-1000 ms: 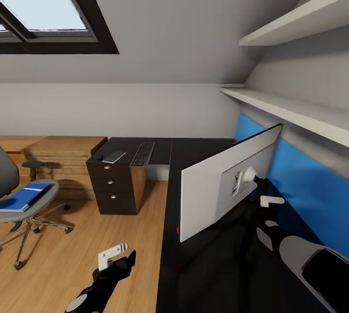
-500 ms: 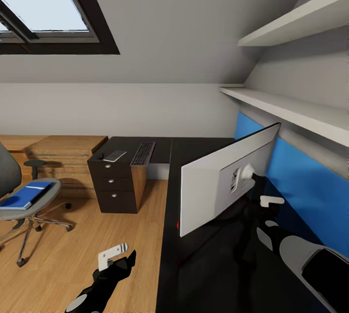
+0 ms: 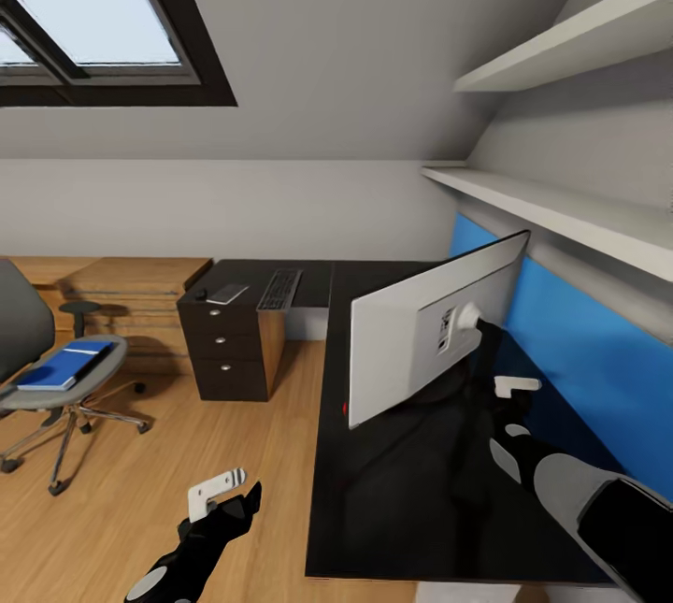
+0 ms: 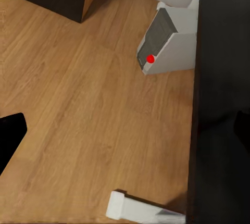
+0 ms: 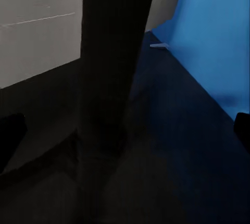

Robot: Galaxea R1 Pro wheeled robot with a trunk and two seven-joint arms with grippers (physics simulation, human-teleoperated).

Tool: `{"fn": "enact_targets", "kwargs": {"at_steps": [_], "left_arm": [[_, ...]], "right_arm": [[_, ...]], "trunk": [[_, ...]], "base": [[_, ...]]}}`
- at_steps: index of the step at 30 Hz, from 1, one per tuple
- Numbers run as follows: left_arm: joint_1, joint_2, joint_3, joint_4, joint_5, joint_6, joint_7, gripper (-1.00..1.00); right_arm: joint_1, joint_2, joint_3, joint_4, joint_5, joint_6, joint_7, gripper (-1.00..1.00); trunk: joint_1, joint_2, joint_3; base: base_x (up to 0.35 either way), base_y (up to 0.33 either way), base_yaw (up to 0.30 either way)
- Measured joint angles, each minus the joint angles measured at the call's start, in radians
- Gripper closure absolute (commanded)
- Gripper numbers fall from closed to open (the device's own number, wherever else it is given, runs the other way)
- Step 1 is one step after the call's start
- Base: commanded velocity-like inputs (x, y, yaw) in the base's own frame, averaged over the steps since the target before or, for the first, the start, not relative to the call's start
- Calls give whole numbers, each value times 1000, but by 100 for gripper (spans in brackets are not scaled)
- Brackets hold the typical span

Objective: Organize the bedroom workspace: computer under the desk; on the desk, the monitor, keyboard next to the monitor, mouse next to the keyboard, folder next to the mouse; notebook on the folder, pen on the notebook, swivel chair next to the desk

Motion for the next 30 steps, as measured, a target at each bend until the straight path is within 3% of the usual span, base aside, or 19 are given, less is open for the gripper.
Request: {"fn": "enact_targets", "kwargs": {"at_steps": [2, 5, 10, 12, 13, 15, 16, 17, 18, 22, 23, 24, 25, 29, 30], "left_arm": [[0, 0, 10, 7, -1, 0, 0, -100], [0, -4, 63, 37, -2, 0, 0, -100], [0, -5, 83, 71, -3, 0, 0, -100], [0, -5, 88, 83, -3, 0, 1, -100], [0, -6, 92, 87, -4, -1, 3, -100], [0, -5, 94, 89, -4, -1, 3, -100], [0, -5, 103, 91, -6, -1, 3, -100], [0, -5, 106, 91, -6, -2, 3, -100], [0, -6, 108, 92, -7, -3, 4, -100], [0, -6, 110, 95, -7, -3, 5, -100], [0, -6, 111, 96, -8, -3, 5, -100], [0, -6, 111, 101, -8, -4, 4, -100], [0, -7, 111, 103, -8, -4, 4, -100], [0, -7, 111, 115, -9, -5, 4, -100], [0, -6, 111, 116, -9, -5, 3, -100]], "right_arm": [[0, 11, 0, 0, -1, 1, -7, -100], [0, 38, 1, 0, 0, 3, -36, -100], [0, 69, 0, -1, 0, 4, -78, -100], [0, 94, 1, -1, 0, 4, -100, -100], [0, 119, 3, -1, 1, 5, -110, -100], [-1, 138, 0, -1, 0, 5, -115, -100], [-1, 171, 2, -3, 1, 18, -122, -100], [-1, 187, -2, -3, -1, 31, -133, -100], [-1, 210, -1, -10, 0, 61, -171, -100], [-1, 245, -1, -83, 5, 119, -295, -100], [-1, 248, -2, -105, 4, 131, -321, -100], [4, 237, -7, -250, 2, 238, -476, -100], [6, 231, -4, -306, 4, 260, -498, -100], [77, 157, -2, -572, 1, 364, -585, -100], [124, 121, -1, -717, -1, 415, -638, -100]], "trunk": [[0, 0, 0], [0, 0, 0], [0, 0, 0], [0, 0, 0], [0, 0, 0], [0, 0, 0], [0, 0, 0], [0, 0, 0], [0, 0, 0], [-1, 0, 0], [-1, 0, 0], [0, 0, 0], [-1, 0, 0], [-1, 0, 0], [-1, 0, 0]], "base": [[-287, 135, 0], [-293, 146, 0], [-294, 149, 0], [-295, 151, 0], [-295, 151, 0], [-211, 105, 0], [-82, 38, 0], [-42, 19, 0], [-34, 15, 0], [-15, 7, 0], [-2, 1, 0], [-1, 1, 0], [0, 0, 0], [0, 0, 0], [0, 0, 0]]}}
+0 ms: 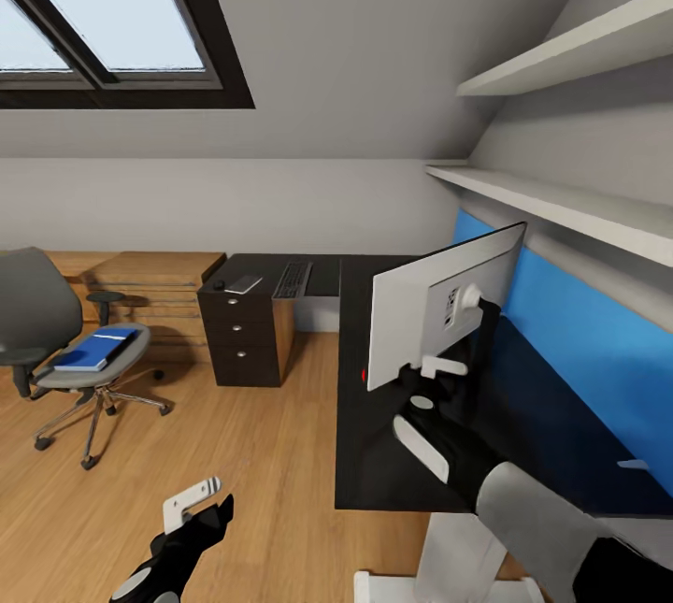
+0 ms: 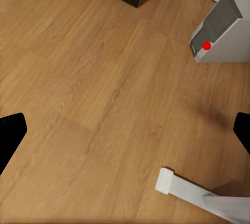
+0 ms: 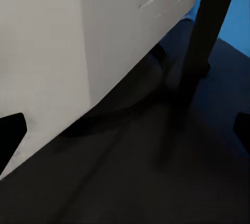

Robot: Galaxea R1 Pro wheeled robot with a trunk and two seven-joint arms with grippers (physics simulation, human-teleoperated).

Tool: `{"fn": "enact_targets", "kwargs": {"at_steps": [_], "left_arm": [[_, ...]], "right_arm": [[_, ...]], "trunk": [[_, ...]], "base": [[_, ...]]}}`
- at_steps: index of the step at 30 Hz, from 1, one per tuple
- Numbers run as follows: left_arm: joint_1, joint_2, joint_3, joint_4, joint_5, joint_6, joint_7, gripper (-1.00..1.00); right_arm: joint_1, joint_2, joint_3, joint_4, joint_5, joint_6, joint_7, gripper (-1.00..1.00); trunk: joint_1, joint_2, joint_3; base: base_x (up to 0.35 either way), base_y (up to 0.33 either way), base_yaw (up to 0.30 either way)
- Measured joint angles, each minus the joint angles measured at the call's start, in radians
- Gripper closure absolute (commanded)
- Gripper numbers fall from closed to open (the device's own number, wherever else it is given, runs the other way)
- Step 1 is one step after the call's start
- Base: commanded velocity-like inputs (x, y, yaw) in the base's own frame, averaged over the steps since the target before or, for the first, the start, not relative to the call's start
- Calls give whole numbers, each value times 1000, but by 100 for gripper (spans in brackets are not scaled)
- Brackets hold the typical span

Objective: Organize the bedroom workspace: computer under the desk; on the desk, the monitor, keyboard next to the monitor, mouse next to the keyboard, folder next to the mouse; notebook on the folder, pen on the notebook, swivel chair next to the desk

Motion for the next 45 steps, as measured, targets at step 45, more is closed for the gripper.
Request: {"fn": "enact_targets", "kwargs": {"at_steps": [45], "left_arm": [[0, 0, -1, 0, -6, 2, -8, -100]], "right_arm": [[141, 67, 66, -213, 261, -17, -204, -100]], "trunk": [[0, 0, 0]], "base": [[130, 78, 0]]}}
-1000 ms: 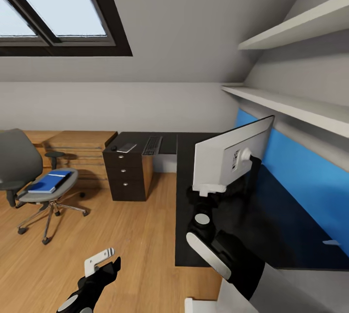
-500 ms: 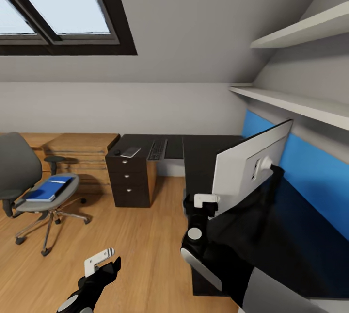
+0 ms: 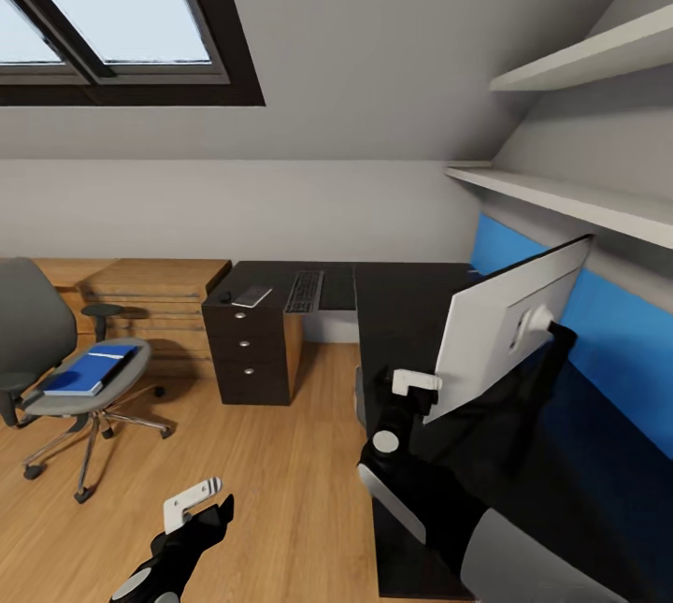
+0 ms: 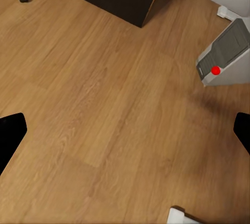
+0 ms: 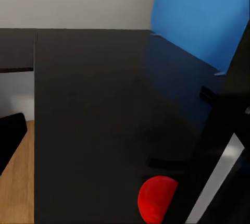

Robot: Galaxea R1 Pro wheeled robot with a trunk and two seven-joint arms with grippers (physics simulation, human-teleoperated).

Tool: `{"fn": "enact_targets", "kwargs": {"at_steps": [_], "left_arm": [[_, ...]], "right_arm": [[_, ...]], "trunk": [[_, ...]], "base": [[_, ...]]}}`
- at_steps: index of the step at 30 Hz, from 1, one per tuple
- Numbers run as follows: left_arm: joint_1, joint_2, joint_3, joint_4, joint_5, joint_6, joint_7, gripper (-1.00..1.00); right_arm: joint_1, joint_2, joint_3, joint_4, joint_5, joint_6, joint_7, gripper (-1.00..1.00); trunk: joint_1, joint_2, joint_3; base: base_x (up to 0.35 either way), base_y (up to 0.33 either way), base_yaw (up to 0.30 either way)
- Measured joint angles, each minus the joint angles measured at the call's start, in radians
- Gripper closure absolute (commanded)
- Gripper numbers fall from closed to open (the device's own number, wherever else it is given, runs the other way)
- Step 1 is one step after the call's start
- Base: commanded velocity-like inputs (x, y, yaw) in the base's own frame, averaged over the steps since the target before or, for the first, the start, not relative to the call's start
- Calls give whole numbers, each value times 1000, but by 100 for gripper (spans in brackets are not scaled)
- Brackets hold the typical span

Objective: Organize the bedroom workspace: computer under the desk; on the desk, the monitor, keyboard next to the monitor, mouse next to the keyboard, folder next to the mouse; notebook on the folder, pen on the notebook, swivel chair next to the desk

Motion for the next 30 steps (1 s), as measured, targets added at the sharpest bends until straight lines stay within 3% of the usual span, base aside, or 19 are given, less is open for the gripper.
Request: {"fn": "enact_targets", "kwargs": {"at_steps": [8, 14, 21, 30], "left_arm": [[0, 0, -1, 0, 0, 0, 0, -100], [0, -2, -2, 0, 0, 0, 0, -100], [0, -2, -4, 0, 0, 0, 0, -100], [0, -1, -3, 0, 0, 0, 0, -100]], "right_arm": [[0, -4, -26, 1, -1, 0, -2, -100], [0, -7, -74, 2, 1, 1, -3, -100], [0, -8, -87, 3, 0, 0, -2, -100], [0, -8, -154, 15, 0, 0, -2, -100]], "trunk": [[0, 0, 0], [0, 0, 0], [0, 0, 0], [0, 0, 0]], "base": [[0, 0, 0], [0, 0, 0], [0, 0, 0], [0, 0, 0]]}}
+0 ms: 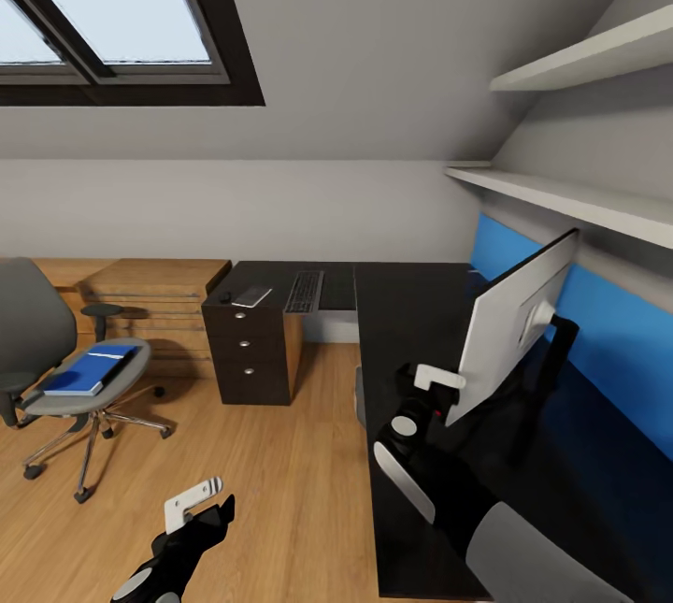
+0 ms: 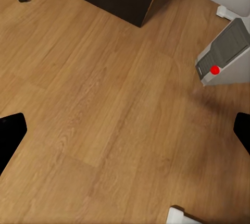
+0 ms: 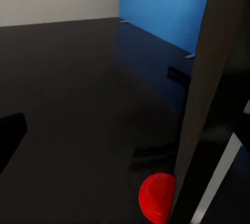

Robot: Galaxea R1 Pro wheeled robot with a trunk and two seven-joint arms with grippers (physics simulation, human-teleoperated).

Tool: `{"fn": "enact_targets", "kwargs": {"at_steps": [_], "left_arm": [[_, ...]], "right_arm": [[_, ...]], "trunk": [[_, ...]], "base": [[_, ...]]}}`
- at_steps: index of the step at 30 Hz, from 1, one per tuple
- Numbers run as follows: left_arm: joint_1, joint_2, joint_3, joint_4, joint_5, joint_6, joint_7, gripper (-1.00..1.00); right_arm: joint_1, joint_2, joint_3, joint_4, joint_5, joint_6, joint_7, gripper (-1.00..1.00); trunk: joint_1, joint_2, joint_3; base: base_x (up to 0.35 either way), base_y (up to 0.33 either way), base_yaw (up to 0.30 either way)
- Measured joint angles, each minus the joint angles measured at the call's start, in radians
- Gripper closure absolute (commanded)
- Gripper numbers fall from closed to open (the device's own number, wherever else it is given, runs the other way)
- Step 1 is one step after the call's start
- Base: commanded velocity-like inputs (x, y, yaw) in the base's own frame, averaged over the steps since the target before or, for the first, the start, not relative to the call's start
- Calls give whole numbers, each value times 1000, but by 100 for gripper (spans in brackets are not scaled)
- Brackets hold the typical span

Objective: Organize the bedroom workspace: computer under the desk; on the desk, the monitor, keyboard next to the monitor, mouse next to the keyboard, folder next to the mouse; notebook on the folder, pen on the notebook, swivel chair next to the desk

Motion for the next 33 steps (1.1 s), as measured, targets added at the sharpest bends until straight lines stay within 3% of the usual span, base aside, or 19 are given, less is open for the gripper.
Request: {"fn": "enact_targets", "kwargs": {"at_steps": [18, 25, 33], "left_arm": [[0, 1, 2, 0, 0, 0, -1, -100], [0, 1, 2, 0, 0, 0, 0, -100], [0, 1, 2, 0, 0, 0, -1, -100]], "right_arm": [[0, -11, -14, 5, -1, 0, -3, -100], [0, -19, -74, 15, -2, -1, -16, -100], [0, -23, -117, 24, -1, -1, -16, -100]], "trunk": [[0, 0, 0], [0, 0, 0], [0, 0, 0]], "base": [[0, 0, 0], [0, 0, 0], [0, 0, 0]]}}
